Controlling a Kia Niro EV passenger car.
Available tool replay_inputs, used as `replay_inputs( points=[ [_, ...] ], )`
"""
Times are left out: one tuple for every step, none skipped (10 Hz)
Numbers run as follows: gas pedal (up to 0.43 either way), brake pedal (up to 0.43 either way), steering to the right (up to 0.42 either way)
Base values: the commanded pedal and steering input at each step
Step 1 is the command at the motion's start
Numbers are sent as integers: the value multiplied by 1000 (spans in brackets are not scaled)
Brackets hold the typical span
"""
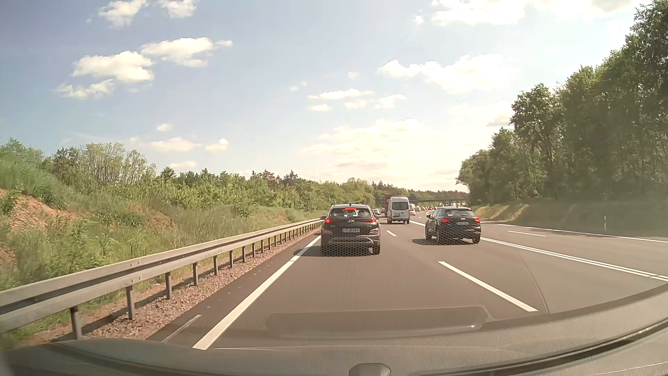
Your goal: Follow the waypoints while adhering to traffic rules and regulations
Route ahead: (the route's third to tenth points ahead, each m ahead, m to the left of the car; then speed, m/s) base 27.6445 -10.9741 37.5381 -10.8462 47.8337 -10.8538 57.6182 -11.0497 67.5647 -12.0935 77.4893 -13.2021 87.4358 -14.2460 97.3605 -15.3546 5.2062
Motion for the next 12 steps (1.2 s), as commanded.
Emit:
replay_inputs(
  points=[
    [0,73,0],
    [0,79,1],
    [0,85,4],
    [0,91,5],
    [0,98,5],
    [0,110,5],
    [0,128,5],
    [0,134,5],
    [0,134,5],
    [0,128,5],
    [0,140,5],
    [0,146,5]
  ],
)
